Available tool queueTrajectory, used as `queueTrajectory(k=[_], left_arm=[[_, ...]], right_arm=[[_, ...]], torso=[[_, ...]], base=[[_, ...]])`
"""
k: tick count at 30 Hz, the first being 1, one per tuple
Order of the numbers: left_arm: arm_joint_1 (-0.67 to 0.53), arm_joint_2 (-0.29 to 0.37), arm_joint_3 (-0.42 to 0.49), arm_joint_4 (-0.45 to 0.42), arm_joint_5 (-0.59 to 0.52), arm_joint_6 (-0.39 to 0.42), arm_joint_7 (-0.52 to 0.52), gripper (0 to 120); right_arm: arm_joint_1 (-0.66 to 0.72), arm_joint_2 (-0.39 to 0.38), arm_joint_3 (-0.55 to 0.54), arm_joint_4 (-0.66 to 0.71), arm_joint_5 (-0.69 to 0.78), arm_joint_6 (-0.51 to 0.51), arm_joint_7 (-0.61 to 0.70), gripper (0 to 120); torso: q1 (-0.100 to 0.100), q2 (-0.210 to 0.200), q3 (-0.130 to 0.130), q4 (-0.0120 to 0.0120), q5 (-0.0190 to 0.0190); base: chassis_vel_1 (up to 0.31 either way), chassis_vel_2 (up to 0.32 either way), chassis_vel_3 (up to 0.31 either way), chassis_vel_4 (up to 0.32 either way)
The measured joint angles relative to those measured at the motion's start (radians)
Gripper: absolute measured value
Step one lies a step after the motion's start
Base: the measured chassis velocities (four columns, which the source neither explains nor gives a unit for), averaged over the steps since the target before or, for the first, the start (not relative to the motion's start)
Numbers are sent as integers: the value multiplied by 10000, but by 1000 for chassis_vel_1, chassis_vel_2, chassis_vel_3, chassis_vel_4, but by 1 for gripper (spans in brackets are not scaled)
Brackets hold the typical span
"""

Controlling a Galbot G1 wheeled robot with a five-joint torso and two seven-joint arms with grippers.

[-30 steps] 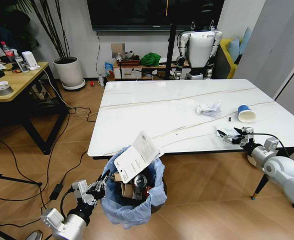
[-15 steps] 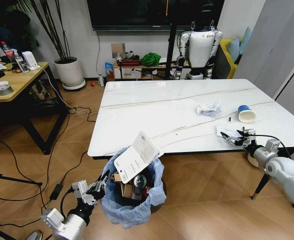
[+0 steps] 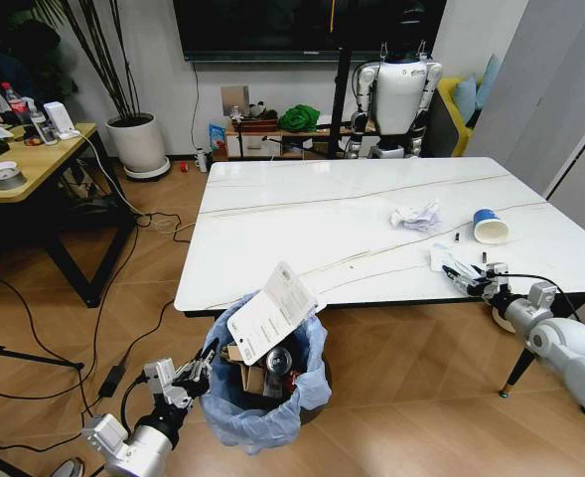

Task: Pick up the trash bin and place the trash from the table into it.

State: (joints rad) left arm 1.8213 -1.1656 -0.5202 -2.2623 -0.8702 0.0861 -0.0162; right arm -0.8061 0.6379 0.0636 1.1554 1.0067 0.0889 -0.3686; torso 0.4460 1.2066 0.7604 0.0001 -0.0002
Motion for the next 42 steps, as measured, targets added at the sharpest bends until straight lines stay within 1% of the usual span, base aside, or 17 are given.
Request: queueTrajectory(k=[1, 3, 6, 7, 9, 12, 18, 24, 25, 28, 30, 33, 35, 36, 39, 40, 42], left_arm=[[0, 0, 0, 0, 0, 0, 0, 0], [4, 8, 0, 2, 0, 0, -2, 0], [6, 9, 2, 3, 0, 0, -4, 0], [6, 9, 2, 3, 0, 0, -4, 0], [20, 0, 8, 2, 0, 0, -4, 0], [66, -13, 10, -7, 16, 1, -5, 0], [86, -20, 25, -44, 40, 1, -6, 0], [104, -29, 59, -62, 93, 0, -12, 0], [131, -44, 74, -63, 156, -9, -12, 0], [136, -56, 91, -63, 184, -12, -12, 0], [128, -76, 121, -62, 221, -17, -12, 0], [126, -111, 144, -63, 269, -28, 0, 0], [135, -115, 135, -72, 276, -32, 4, 0], [135, -115, 135, -72, 276, -32, 4, 0], [117, -118, 126, -67, 283, -37, 7, 0], [114, -120, 125, -60, 285, -38, 8, 0], [103, -136, 146, -5, 302, -40, 7, 0]], right_arm=[[0, 0, 0, 0, 0, 0, 0, 43], [-49, -33, 13, 93, 0, 0, -21, 36], [-104, -78, 19, 255, -32, -4, -47, 20], [-104, -78, 19, 255, -32, -4, -47, 20], [-140, -90, 26, 373, -47, -5, -51, 14], [-205, -116, 63, 566, -68, -3, -93, 0], [-232, -202, 163, 901, -43, 7, -130, 0], [-365, -534, 508, 1795, 146, 7, -128, 0], [-435, -764, 780, 2479, 302, -15, -90, 0], [-489, -930, 951, 2962, 369, -27, -57, 0], [-559, -1170, 1153, 3636, 425, -31, -13, 0], [-631, -1731, 1469, 5576, 769, -94, 212, 0], [-600, -2000, 1562, 6515, 1000, -165, 358, 0], [-600, -2000, 1562, 6515, 1000, -165, 358, 0], [-444, -2415, 1583, 7752, 1369, -223, 630, 0], [-421, -2458, 1570, 7877, 1399, -224, 663, 0], [-240, -2855, 1404, 9027, 1652, -251, 878, 0]], torso=[[0, 0, 0, 0, 0], [0, 0, 0, 0, 6], [0, 0, 2, 0, 6], [0, 0, 2, 0, 6], [1, -1, 2, 0, 6], [0, -1, 2, 1, 2], [1, -1, 2, 1, 1], [1, -1, 2, 0, 3], [1, -1, 2, 0, 0], [1, -1, 2, 1, 2], [1, -2, 2, 1, 0], [0, -3, 1, 1, 0], [0, -3, 2, 2, 3], [0, -3, 2, 2, 3], [1, -3, 1, 1, 1], [1, -3, 1, 1, 2], [1, -3, 1, 1, 0]], base=[[0, 0, 0, 0], [0, 0, 0, 0], [0, 0, 0, 0], [0, 0, 0, 0], [0, 0, 0, 0], [0, 0, 0, 0], [0, 0, 0, 0], [0, 0, 0, 0], [0, 0, 0, 0], [0, 0, 0, 0], [0, 0, 0, 0], [0, 0, 0, 0], [0, 0, 0, 0], [0, 0, 0, 0], [0, 0, 0, 0], [0, 0, 0, 0], [0, 0, 0, 0]])
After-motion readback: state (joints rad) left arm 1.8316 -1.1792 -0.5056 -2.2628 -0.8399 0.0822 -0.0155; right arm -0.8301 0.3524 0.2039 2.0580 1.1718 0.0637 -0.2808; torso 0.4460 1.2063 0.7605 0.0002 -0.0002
